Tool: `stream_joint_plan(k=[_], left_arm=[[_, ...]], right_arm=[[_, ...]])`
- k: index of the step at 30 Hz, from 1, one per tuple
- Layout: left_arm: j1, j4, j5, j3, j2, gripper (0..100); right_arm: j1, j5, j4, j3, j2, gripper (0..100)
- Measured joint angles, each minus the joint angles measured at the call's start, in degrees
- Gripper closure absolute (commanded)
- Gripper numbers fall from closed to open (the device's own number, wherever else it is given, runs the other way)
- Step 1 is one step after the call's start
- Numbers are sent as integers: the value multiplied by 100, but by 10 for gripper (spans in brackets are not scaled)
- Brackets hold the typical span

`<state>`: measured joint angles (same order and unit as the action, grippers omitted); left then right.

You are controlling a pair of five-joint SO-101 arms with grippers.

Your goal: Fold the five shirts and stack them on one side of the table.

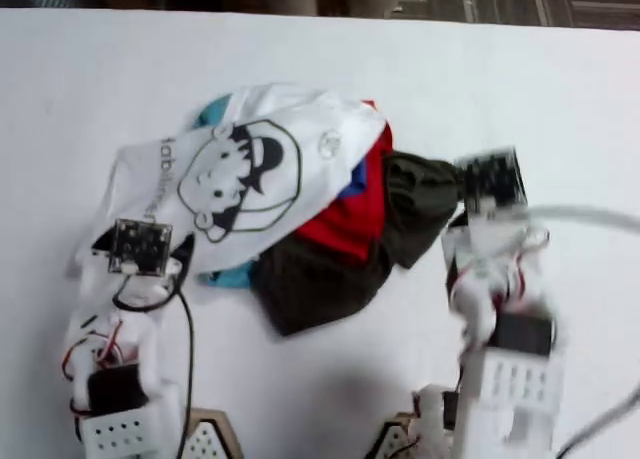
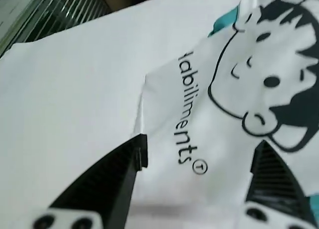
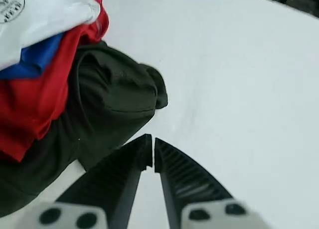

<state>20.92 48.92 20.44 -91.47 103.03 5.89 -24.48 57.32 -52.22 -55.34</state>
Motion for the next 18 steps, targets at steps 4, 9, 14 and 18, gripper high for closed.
stream_joint_plan(k=[4, 9, 14, 18], left_arm=[[-53, 985, 492, 193, 0, 645], [-211, 1433, 624, 9, 0, 700], [-158, 1477, 659, -237, 0, 916], [-158, 1424, 659, 167, -185, 954]], right_arm=[[-53, 9, 193, 475, 826, 978], [-484, 0, 229, 545, 818, 978], [-844, 0, 229, 352, 721, 978], [-923, 0, 229, 334, 712, 978]])
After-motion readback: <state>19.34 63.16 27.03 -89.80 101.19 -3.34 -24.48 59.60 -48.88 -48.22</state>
